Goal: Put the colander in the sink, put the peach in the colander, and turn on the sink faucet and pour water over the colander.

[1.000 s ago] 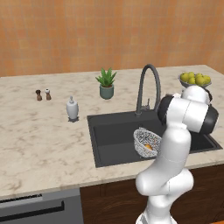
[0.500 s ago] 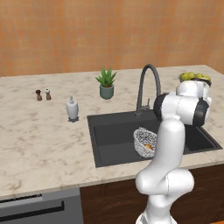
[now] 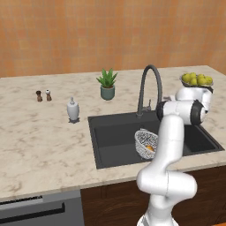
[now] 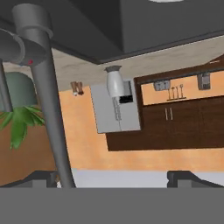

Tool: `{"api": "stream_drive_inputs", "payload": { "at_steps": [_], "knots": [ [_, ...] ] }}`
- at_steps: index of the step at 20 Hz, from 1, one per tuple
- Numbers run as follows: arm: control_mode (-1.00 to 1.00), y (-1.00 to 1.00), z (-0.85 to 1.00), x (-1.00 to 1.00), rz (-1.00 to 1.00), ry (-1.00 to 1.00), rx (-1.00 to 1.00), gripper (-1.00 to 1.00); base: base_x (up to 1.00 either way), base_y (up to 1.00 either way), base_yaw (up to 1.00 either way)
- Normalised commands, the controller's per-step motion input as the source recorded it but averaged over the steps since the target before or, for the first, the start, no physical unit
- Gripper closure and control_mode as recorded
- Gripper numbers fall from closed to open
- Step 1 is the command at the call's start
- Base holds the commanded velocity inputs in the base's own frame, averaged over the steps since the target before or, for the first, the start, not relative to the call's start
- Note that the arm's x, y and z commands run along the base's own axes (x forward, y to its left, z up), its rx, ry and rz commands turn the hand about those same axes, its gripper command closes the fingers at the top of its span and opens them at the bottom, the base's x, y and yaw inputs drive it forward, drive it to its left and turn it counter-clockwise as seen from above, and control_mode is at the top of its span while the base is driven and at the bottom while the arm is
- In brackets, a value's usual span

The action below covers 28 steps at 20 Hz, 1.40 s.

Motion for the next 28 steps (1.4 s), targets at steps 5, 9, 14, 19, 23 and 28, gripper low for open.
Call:
{"api": "stream_drive_inputs", "payload": {
  "at_steps": [5, 9, 14, 19, 23, 28],
  "knots": [
    [-1.00, 0.33, 0.00, 0.40, 0.04, -0.03, -0.04, -1.00, 0.00, 0.00, 0.00],
    [-1.00, 0.74, 0.00, 0.20, -0.13, -0.12, -0.23, -1.00, 0.00, 0.00, 0.00],
    [-1.00, 0.40, -0.11, 0.00, -0.18, -0.20, -0.17, -1.00, 0.00, 0.00, 0.00],
    [-1.00, -0.13, -0.04, 0.02, -0.07, -0.02, 0.06, -1.00, 0.00, 0.00, 0.00],
    [-1.00, -0.08, -0.03, 0.14, -0.03, 0.03, 0.08, -1.00, 0.00, 0.00, 0.00],
    [-1.00, -0.12, -0.32, 0.21, 0.00, 0.09, 0.02, -1.00, 0.00, 0.00, 0.00]
  ]
}}
